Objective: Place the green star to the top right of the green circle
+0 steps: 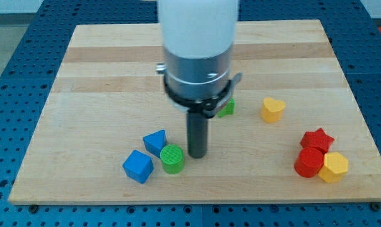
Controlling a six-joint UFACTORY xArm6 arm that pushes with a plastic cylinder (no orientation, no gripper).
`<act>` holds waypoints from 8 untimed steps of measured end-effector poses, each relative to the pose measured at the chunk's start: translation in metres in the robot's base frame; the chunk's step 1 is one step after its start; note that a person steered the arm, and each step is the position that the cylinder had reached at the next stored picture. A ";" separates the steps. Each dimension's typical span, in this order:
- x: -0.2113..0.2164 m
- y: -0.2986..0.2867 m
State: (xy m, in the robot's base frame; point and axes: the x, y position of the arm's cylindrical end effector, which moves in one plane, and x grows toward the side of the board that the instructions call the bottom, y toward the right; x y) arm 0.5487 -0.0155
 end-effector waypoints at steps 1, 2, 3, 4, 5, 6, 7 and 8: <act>-0.001 0.007; -0.024 0.067; -0.058 0.112; -0.085 0.108; -0.114 0.104; -0.123 0.064; -0.089 0.028; -0.094 0.028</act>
State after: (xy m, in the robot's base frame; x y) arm 0.4550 0.0122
